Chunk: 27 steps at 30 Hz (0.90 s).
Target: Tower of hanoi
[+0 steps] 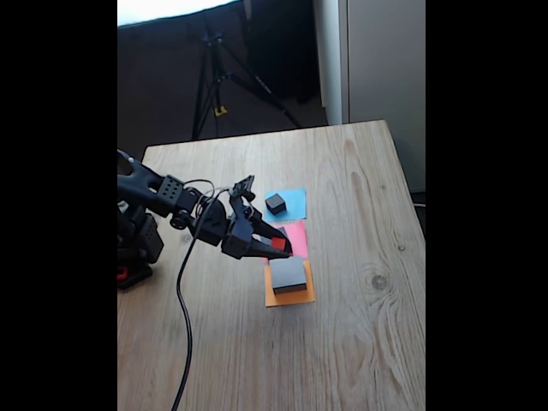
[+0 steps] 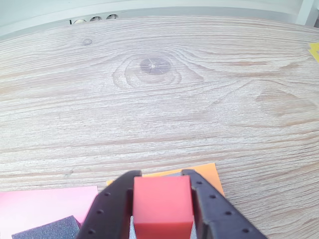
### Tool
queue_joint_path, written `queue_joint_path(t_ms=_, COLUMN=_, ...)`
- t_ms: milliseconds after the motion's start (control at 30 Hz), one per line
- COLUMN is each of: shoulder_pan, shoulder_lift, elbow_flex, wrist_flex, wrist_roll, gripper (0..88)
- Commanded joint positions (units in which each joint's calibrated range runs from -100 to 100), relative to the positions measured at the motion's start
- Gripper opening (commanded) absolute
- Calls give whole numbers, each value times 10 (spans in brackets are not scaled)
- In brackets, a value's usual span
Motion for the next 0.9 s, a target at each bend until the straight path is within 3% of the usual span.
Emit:
queue_joint_path(t_ms=0, shoulder_pan=11, shoulder_lift=20, elbow_flex=26, wrist_flex=-90, wrist_roll=12, gripper=10)
queue_joint_path(t_ms=367, shoulder_pan=11, shoulder_lift=135, elbow_flex=83, wrist_flex=-315, wrist_roll=12, gripper=10)
queue_joint_path(t_ms=867, shoulder_pan=22, shoulder_lift=249, elbow_flex=49, wrist_flex=-418, wrist_roll=12, gripper=12)
